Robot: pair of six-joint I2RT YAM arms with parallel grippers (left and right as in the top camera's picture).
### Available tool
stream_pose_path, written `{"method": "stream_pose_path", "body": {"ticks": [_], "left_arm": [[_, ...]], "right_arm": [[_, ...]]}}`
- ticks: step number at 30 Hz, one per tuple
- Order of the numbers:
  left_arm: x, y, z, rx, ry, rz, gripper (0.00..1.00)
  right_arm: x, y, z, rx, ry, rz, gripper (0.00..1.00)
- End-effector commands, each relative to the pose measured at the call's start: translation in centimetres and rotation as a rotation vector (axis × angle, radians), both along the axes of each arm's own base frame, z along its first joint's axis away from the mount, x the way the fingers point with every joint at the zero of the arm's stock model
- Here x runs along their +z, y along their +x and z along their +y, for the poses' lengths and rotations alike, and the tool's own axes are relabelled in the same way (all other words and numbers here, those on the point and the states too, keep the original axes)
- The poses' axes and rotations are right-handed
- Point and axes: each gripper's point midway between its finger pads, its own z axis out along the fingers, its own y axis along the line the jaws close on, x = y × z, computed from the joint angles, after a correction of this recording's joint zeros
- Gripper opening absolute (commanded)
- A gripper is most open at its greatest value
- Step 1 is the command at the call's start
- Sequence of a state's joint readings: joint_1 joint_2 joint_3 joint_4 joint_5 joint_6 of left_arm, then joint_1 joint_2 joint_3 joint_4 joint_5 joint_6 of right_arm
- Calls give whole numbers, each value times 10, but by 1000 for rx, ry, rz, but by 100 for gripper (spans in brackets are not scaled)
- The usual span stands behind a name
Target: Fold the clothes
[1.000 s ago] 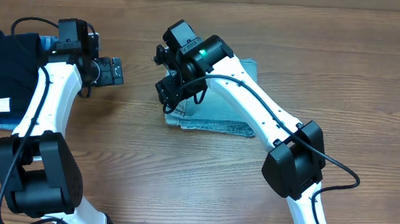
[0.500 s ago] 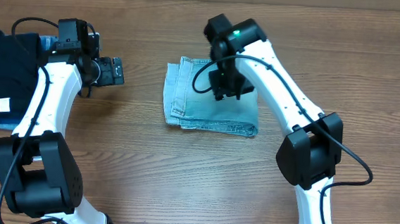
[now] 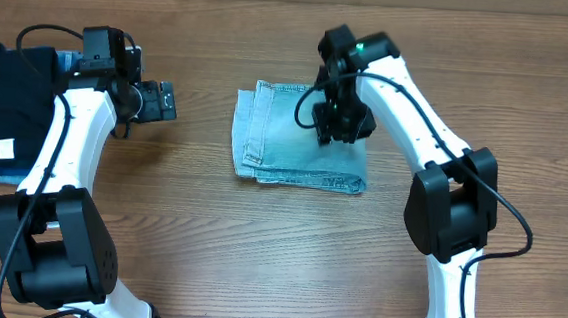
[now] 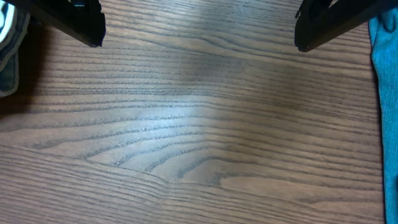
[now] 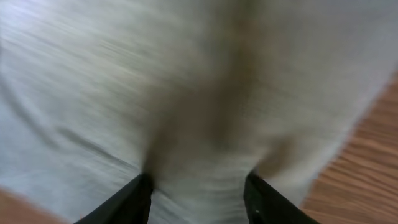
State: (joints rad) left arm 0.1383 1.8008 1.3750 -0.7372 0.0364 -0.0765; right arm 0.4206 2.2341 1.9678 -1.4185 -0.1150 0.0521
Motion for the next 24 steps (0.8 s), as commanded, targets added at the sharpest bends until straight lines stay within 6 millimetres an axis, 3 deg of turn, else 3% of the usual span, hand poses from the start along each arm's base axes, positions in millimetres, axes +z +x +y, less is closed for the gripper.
{"method": "stream_pose_path", "body": {"ticks": [1,5,11,19,24], "left_arm": [[13,4,-2,8,-18,-33,100],[13,4,-2,8,-18,-33,100],[13,4,-2,8,-18,-33,100],[13,5,-6,0,-35,-35,100],[13,5,-6,0,-35,-35,100]], "right_arm": [[-37,-19,-17,-22,-20,84,52],[-67,-23,-50,-130,-87,107,53],[-69,-19,-61,-132,-80,104,58],[-63,-29,-13,-86,62,131,59],[-66,-23,-11,-63,31,88,63]]}}
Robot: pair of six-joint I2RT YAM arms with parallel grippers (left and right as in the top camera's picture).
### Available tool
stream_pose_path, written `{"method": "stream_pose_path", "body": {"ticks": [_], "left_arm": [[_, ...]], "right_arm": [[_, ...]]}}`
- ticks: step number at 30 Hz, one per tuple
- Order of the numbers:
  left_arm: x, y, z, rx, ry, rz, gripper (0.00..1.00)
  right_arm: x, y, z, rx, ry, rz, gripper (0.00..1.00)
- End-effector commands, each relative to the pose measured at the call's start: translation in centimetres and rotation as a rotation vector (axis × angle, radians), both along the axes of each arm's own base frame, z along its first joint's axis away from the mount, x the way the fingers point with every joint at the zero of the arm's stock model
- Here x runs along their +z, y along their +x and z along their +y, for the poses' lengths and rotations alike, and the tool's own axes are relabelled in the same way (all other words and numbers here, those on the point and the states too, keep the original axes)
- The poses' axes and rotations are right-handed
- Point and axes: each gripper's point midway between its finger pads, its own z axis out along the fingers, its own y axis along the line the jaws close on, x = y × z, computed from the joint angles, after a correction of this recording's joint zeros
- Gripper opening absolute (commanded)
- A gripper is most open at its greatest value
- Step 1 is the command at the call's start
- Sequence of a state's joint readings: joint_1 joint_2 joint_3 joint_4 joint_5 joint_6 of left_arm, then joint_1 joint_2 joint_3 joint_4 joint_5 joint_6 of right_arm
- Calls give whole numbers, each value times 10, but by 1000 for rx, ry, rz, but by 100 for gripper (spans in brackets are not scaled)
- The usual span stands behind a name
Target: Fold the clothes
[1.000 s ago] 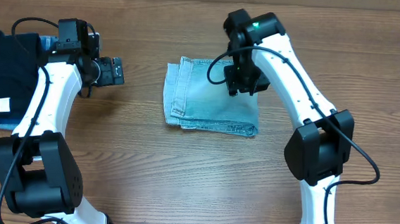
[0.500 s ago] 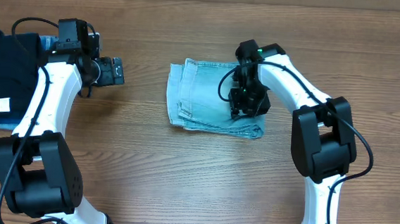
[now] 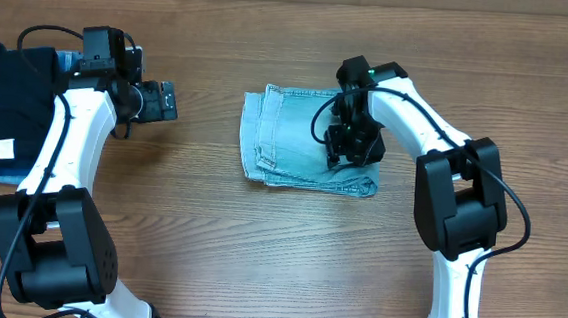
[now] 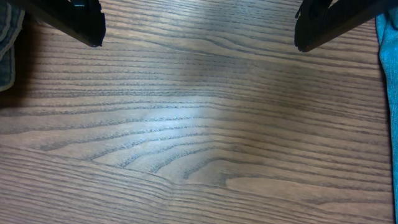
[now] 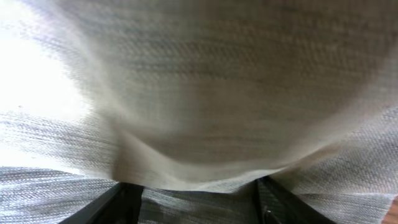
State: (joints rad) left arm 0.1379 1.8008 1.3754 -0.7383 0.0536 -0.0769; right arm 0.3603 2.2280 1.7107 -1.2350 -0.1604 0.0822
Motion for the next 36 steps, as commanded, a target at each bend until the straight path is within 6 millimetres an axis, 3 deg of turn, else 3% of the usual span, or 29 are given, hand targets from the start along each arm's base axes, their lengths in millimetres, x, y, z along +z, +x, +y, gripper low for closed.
{"method": "stream_pose_path", "body": {"ticks": [1,5,8,10,12,13,15,20,25,31,36], "left_arm": [[13,5,-3,7,-19,-34,100],[13,5,-3,6,-19,-35,100],[13,6,-3,7,-19,-40,100],[13,6,-3,7,-19,-39,100],[13,6,-3,7,-19,-39,100],[13,6,-3,6,-19,-39,100],[13,6,-3,6,-19,-40,100],[15,8,-16,-26,-88,-54,100],[14,7,-17,-26,-92,-46,100],[15,7,-18,-29,-98,-47,100],[14,6,-18,-29,-98,-42,100]], "right_arm": [[-7,-5,12,31,9,-1,63],[3,8,7,41,-20,-54,62],[56,41,19,45,12,-199,65],[106,69,31,41,65,-339,69],[148,93,41,49,115,-466,78],[164,105,46,75,137,-535,80],[177,122,53,83,166,-623,82],[177,154,92,110,351,-722,84],[132,175,125,116,493,-689,84],[77,168,146,99,546,-566,85],[49,146,155,111,516,-467,86]]}}
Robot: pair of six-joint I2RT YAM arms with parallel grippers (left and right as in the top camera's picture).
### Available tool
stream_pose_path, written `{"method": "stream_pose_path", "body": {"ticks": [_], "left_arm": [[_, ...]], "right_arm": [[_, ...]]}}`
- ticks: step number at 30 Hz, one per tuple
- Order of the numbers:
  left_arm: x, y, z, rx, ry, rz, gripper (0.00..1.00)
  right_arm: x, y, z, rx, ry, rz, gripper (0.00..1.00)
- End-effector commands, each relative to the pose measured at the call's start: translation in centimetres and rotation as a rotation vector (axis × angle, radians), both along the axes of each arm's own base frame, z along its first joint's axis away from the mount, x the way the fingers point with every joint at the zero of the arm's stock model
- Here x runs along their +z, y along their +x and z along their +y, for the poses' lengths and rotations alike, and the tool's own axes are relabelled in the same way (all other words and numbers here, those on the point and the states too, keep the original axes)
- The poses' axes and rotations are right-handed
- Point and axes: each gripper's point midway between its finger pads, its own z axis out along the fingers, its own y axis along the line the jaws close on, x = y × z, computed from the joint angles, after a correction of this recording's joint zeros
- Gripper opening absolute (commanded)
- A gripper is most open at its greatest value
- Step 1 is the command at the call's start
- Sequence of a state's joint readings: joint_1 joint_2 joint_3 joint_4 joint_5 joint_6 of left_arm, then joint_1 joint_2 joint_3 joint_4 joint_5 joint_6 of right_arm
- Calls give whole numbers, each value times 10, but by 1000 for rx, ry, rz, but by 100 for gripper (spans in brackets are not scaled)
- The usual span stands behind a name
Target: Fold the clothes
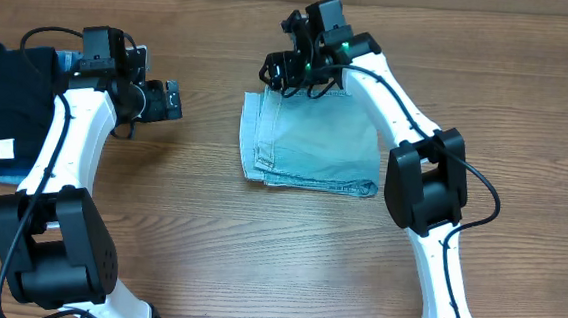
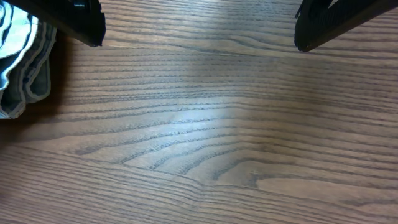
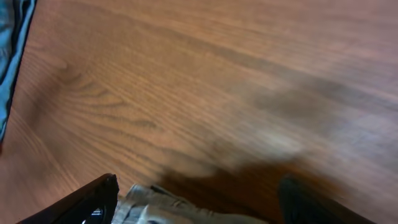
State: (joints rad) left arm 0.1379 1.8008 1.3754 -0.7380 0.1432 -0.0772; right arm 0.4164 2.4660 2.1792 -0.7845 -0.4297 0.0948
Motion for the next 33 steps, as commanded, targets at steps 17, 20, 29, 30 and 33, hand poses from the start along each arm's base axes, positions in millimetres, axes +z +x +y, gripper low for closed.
{"method": "stream_pose_path", "body": {"ticks": [17,20,29,30,33], "left_arm": [[11,1,-3,7,-18,-17,100],[11,1,-3,7,-18,-17,100],[11,1,-3,7,-18,-16,100],[11,1,-3,7,-18,-16,100],[11,1,-3,7,-18,-15,100]], "right_arm": [[-65,-205,26,300,-342,584,81],[-60,-233,19,387,-397,645,72],[14,-193,24,360,-412,326,88],[33,-185,21,335,-418,264,90],[85,-156,-4,134,-437,140,91]]}}
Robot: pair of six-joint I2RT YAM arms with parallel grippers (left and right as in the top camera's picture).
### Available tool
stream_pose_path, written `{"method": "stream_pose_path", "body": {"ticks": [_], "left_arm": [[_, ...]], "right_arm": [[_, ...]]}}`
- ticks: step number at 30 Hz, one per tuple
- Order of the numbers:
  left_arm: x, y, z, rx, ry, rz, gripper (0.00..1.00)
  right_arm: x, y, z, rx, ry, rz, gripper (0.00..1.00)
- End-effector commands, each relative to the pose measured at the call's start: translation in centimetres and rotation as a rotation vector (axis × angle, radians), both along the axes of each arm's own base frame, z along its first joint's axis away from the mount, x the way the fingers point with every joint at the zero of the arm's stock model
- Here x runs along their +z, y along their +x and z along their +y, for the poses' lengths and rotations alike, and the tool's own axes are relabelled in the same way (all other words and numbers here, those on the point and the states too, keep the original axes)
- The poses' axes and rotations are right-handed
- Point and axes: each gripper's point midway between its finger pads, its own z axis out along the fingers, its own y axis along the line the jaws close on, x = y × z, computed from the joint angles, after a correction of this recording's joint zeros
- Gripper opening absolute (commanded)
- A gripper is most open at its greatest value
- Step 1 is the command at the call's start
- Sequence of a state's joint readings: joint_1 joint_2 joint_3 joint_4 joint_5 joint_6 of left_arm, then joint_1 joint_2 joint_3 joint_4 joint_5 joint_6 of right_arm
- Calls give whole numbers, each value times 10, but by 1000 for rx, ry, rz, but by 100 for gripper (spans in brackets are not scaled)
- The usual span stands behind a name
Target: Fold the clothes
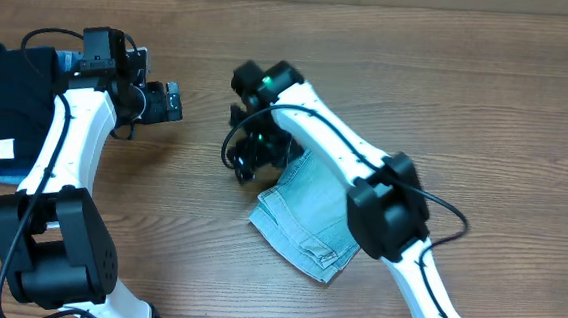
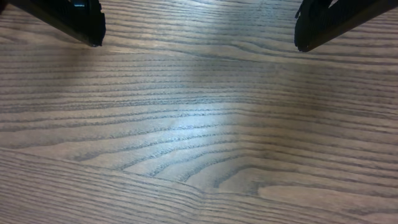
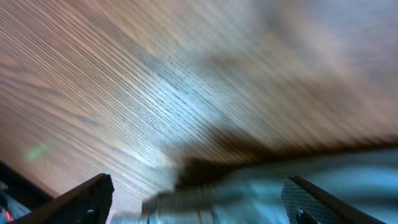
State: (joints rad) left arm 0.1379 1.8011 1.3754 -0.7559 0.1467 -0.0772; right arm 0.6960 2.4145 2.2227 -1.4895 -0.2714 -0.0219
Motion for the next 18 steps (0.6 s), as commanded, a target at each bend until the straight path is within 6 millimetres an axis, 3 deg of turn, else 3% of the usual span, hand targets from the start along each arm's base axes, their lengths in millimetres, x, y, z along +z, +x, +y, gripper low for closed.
{"method": "stream_pose_path", "body": {"ticks": [1,4,6,8,14,18], "left_arm": [[13,5,-2,9,-13,-32,100],[13,5,-2,9,-12,-32,100],[13,5,-2,9,-13,-32,100],[13,5,-2,9,-13,-33,100],[13,4,-2,9,-12,-32,100],[13,5,-2,9,-12,-33,100]], "right_arm": [[109,51,-38,-219,21,-314,91],[142,72,-106,-520,-44,-351,87],[148,77,-147,-641,-119,-356,63],[147,76,-209,-795,-280,-342,55],[130,82,-286,-970,-330,-245,47],[106,63,-311,-963,-285,-82,48]]}}
